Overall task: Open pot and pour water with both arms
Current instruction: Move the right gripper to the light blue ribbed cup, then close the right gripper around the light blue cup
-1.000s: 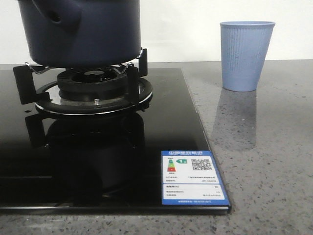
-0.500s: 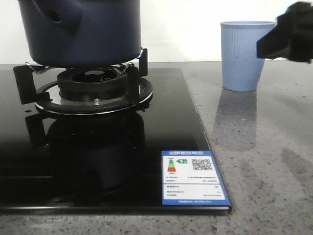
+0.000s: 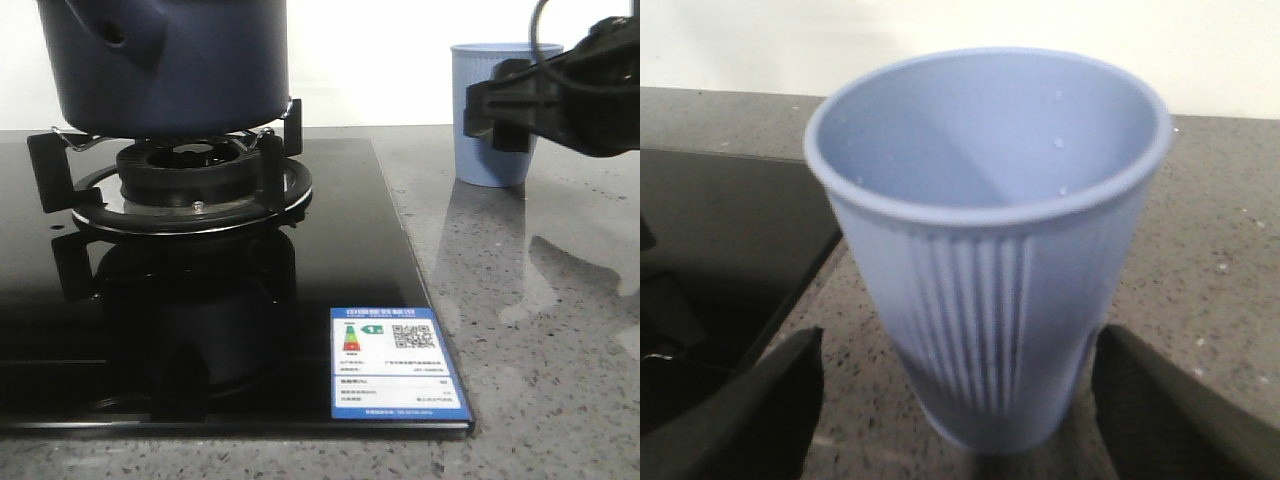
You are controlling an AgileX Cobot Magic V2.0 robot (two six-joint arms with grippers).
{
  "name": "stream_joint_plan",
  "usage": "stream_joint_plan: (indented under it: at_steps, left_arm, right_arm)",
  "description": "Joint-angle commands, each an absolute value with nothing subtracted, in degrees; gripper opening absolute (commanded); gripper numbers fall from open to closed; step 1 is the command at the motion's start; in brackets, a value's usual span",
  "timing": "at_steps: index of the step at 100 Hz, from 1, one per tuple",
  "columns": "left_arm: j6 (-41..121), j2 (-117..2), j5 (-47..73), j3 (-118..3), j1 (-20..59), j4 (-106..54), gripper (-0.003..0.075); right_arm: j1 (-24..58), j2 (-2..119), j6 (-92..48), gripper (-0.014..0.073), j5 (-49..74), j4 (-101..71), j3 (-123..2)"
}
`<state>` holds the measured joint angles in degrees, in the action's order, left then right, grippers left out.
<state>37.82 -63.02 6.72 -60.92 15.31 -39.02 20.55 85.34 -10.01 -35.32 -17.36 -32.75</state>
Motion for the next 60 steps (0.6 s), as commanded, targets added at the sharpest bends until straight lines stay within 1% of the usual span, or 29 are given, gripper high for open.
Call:
stream_joint_plan:
  at_steps: [1,12,30,47,60]
  left_arm:
    - [37.5,-61.3,2.0,-62.8,15.2,-39.3,0.0351]
    - [37.5,-61.3,2.0,-62.8,15.2,-39.3,0.0352]
    - [37.5,-61.3,1.8,-62.8,15.2,-39.3,0.0352]
    - [37.5,-61.3,1.1,-62.8,15.2,-39.5,0.0352]
    - [37.5,-61.3,1.1,-62.8,15.2,-39.6,0.0352]
  right_arm:
    - [20.5,85.9,-9.7,0.0487,-43.5,-16.9,-35.3]
    - [20.5,88.3,-9.7,0.0487,-49.7,-17.3,-35.4]
    - [20.4,91.1,-9.7,0.0487,-54.0,-17.2,-35.4]
    - [20.4,94.6,-9.7,0.0487,-61.3,-15.9,-35.4]
    - [20.4,96.2,-9.7,0.049,-62.0,-16.2,-35.8]
